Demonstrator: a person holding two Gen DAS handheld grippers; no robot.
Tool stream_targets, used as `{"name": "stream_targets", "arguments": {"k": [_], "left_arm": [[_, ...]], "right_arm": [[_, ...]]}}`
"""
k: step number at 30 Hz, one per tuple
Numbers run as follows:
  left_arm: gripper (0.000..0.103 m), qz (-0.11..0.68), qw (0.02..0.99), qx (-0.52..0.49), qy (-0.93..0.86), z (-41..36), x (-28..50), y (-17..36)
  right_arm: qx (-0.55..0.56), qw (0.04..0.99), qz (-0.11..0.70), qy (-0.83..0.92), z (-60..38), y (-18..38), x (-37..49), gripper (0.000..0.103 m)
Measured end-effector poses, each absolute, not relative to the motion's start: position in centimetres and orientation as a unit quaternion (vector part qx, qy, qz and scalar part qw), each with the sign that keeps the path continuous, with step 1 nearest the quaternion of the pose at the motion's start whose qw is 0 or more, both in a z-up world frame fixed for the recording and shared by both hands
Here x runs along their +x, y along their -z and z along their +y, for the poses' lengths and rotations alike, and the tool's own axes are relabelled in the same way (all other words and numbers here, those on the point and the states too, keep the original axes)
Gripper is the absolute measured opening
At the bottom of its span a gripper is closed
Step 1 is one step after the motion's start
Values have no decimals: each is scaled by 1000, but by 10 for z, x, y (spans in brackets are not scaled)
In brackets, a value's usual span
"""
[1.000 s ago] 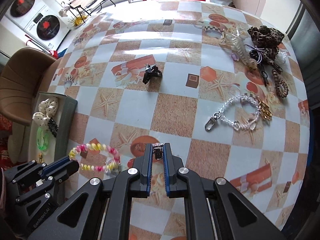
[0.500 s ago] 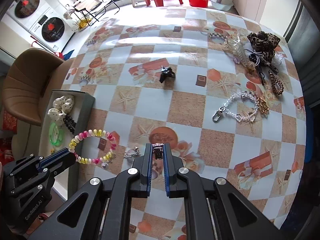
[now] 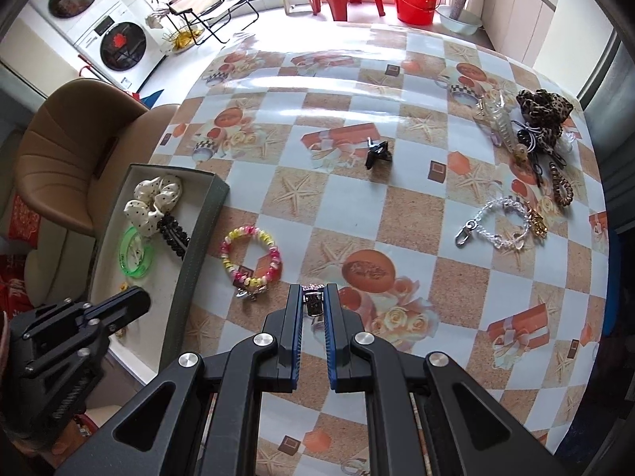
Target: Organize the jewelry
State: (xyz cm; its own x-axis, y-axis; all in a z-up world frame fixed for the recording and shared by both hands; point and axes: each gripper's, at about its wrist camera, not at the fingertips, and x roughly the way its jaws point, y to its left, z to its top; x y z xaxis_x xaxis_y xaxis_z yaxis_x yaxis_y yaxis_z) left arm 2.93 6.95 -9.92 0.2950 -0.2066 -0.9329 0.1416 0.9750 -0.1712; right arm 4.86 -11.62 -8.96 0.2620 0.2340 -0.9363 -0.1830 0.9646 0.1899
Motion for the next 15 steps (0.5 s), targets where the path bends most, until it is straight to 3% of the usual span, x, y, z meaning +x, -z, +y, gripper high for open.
{"name": "stream_targets", "arguments": {"k": [15], "left_arm": [[3,618,777,34,114,21,66,153]], "right_arm": [[53,789,605,-92,-165,101,41,11]]}}
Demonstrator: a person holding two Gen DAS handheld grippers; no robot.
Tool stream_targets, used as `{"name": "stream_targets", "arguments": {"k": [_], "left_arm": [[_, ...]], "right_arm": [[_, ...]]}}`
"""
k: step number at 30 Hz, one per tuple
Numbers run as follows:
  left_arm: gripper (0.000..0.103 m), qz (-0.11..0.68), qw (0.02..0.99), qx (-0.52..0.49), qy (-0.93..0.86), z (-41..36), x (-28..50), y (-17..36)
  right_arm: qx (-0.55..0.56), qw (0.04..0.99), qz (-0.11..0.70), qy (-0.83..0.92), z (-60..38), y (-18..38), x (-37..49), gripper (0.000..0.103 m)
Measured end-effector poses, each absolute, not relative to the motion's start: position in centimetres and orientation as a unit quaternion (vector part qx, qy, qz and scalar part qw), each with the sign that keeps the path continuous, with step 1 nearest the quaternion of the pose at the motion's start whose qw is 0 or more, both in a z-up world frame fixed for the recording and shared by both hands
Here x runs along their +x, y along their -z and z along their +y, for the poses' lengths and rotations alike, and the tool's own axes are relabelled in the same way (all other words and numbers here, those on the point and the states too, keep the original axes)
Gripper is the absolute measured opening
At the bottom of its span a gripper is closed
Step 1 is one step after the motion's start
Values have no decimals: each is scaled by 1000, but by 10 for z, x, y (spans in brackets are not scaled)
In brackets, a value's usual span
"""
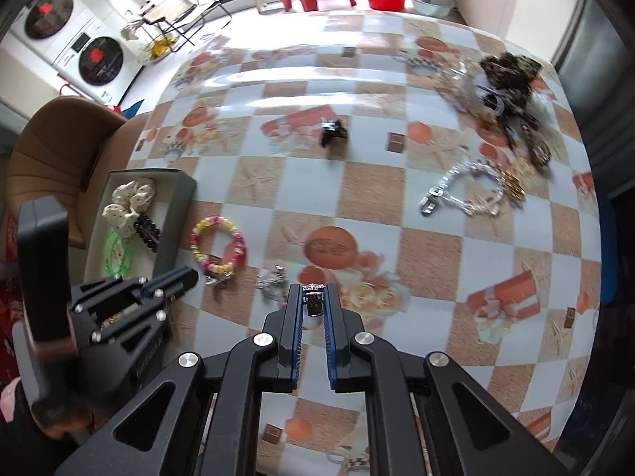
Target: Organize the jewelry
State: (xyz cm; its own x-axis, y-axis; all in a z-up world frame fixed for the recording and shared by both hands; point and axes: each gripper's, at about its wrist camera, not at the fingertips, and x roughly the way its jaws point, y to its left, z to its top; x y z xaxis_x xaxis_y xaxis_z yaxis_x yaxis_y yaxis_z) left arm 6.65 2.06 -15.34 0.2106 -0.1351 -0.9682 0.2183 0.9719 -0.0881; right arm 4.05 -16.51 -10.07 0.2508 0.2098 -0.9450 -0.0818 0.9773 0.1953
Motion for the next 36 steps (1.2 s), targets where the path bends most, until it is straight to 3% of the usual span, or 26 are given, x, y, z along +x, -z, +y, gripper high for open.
{"name": "stream_targets", "arguments": {"k": [3,4,5,7,16,18,25,26,30,33,34,35,36], "left_arm": [[4,622,774,31,112,17,75,156],[36,622,774,31,110,15,78,157],[102,622,775,31,107,14,80,157],[103,599,794,48,87,10,80,151],[103,606,789,67,75,-3,92,168],[93,612,784,67,74,-3,93,176],[90,634,768,59,72,0,99,200],[81,637,766,60,72,0,99,203],[69,646,757,63,76,-3,100,211],[42,637,761,73,96,-12,96,206],[22,635,762,78,103,-15,96,205],[12,635,761,83,106,-18,95,204],[12,635,760,82,111,-20,96,203]], "right_arm": [[61,787,608,-87,-175,104,40,11],[63,786,608,-86,-178,105,40,11],[65,786,609,-86,-180,106,40,11],[69,785,610,-86,-183,107,41,11],[82,783,611,-86,-196,112,43,11],[84,781,612,-86,-198,114,43,11],[91,776,618,-87,-201,121,41,11],[91,776,618,-88,-201,122,41,11],[93,774,620,-88,-200,124,40,11],[93,774,620,-87,-200,125,41,11],[93,774,620,-87,-199,125,41,11],[93,773,621,-87,-200,125,41,11],[93,773,621,-87,-199,125,41,11]]}}
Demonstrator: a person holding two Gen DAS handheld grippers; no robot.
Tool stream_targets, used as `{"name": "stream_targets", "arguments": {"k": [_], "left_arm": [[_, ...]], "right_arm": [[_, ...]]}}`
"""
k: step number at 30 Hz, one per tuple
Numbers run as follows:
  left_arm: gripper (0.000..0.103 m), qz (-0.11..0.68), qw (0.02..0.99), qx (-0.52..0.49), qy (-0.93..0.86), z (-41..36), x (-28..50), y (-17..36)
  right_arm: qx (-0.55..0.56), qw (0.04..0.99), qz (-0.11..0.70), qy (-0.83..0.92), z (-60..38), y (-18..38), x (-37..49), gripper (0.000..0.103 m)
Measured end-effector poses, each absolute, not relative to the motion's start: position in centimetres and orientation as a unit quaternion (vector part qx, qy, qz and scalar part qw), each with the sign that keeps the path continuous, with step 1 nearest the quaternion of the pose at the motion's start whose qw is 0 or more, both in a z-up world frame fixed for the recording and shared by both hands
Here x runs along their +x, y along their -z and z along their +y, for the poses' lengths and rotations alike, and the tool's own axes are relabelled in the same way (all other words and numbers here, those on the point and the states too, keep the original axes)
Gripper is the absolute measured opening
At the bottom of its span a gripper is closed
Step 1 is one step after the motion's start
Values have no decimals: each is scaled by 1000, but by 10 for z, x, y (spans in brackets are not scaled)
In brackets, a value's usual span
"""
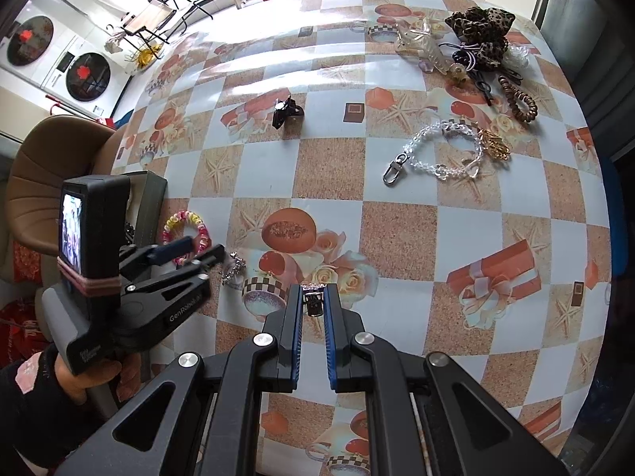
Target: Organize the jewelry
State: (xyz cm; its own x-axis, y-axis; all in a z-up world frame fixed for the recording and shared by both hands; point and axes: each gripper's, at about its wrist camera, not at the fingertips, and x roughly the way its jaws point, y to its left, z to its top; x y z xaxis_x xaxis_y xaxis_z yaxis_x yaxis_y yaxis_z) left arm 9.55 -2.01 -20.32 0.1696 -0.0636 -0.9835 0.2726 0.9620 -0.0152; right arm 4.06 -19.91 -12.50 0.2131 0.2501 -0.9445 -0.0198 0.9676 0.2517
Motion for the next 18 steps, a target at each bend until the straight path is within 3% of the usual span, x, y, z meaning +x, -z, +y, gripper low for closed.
{"name": "stream_targets", "arguments": {"k": [18], "left_arm": [[12,583,796,-42,158,29,62,125]], "right_arm": [[105,782,606,-100,-182,108,40,11]]}}
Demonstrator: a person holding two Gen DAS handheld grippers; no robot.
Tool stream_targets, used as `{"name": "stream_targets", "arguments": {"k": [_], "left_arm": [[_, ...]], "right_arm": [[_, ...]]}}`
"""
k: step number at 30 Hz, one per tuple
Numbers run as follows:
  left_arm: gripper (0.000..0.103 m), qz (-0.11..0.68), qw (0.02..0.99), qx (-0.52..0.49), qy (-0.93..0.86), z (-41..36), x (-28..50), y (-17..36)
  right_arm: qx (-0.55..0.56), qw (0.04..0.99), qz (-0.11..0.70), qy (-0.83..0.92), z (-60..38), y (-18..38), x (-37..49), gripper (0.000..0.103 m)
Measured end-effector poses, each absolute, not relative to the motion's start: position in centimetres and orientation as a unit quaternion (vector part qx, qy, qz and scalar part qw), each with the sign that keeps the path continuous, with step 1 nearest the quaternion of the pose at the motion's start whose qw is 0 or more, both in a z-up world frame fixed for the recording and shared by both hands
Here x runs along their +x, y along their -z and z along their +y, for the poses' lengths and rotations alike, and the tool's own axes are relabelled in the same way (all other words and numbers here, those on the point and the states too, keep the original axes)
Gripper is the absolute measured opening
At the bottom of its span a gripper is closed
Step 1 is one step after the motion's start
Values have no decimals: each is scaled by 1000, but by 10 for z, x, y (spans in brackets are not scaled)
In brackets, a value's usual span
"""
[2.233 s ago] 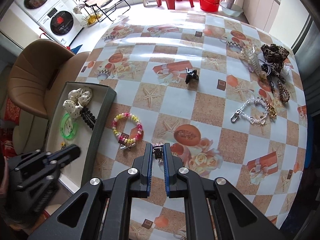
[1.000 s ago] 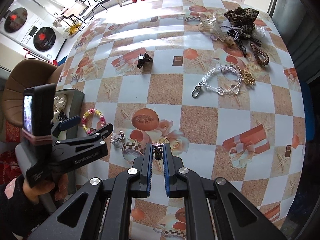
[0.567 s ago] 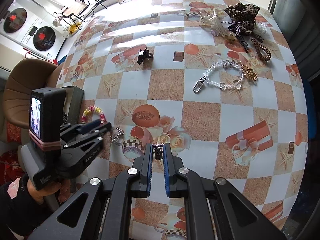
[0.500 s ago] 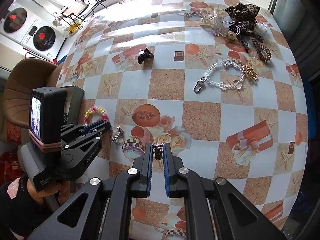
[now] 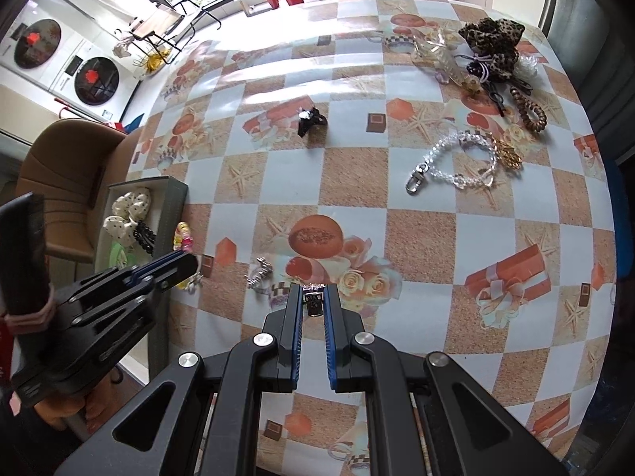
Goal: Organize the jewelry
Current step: 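Carry the beaded bracelet and star hairpin over the white tray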
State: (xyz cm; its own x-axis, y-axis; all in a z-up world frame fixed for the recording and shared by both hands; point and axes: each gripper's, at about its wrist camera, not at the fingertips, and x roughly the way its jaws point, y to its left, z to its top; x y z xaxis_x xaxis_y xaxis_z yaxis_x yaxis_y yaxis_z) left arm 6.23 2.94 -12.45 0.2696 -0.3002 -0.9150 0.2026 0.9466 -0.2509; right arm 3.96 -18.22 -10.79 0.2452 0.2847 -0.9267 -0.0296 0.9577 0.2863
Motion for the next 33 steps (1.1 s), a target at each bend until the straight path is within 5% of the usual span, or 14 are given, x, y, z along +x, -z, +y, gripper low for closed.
{"name": "stream_targets", "arguments": {"k": [15,33], "left_arm": [[12,543,827,-95,113,105,30,73],[12,560,818,-128,20,199,-18,108]], "right_arm": [[78,792,586,-156,-117,75,49,11],[-1,748,603,-277,32,90,52,11]]}}
